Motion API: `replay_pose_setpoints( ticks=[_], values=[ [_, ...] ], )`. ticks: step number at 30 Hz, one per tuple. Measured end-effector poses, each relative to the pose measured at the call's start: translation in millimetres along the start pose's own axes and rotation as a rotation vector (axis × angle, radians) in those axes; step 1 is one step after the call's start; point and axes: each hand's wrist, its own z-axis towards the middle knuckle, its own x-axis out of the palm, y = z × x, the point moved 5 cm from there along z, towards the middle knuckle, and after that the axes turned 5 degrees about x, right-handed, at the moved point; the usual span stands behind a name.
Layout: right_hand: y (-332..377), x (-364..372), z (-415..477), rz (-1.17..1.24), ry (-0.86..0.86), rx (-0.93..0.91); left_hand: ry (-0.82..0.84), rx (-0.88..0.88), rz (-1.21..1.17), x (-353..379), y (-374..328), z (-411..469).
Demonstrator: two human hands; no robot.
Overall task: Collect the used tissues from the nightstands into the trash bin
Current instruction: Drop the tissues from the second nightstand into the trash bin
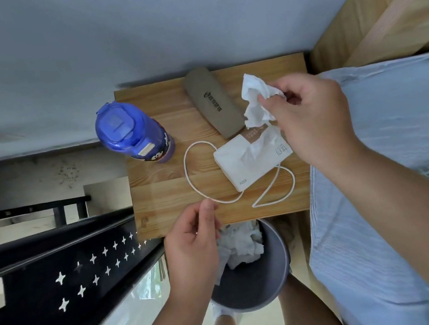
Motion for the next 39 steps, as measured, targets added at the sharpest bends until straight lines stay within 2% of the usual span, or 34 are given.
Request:
replay_pose_setpoints(
  ticks=[4,8,15,22,27,32,36,39],
  values=[
    [-17,-15,-74,0.110,-0.023,0.074,0.045,-0.032,0.035,-5,15,-23],
    [-63,-4,-149,0.159,-0.019,0.233,0.086,-0.070,0.098,-14,44,-44],
    [-168,61,-235,-0.002,0.166,0.561,0.112,-0.108,0.153,-29,114,-72],
    [-235,109,-266,-0.021,0.350,0.740,0.120,-0.175,0.187,-32,177,-96],
    [-269,113,-279,0.059,0.311,0.793,0.233,-0.218,0.290,-30,218,-109],
    [-297,105,-275,-0.034,0.221,0.789,0.267,-0.152,0.466,-34,244,-96],
    [-307,105,-258,-0.205,0.246,0.658,0.200,-0.149,0.628,-41,263,-66],
    [-312,105,-245,-0.347,0.229,0.530,0.195,-0.179,0.656,-43,272,-42]
  ],
)
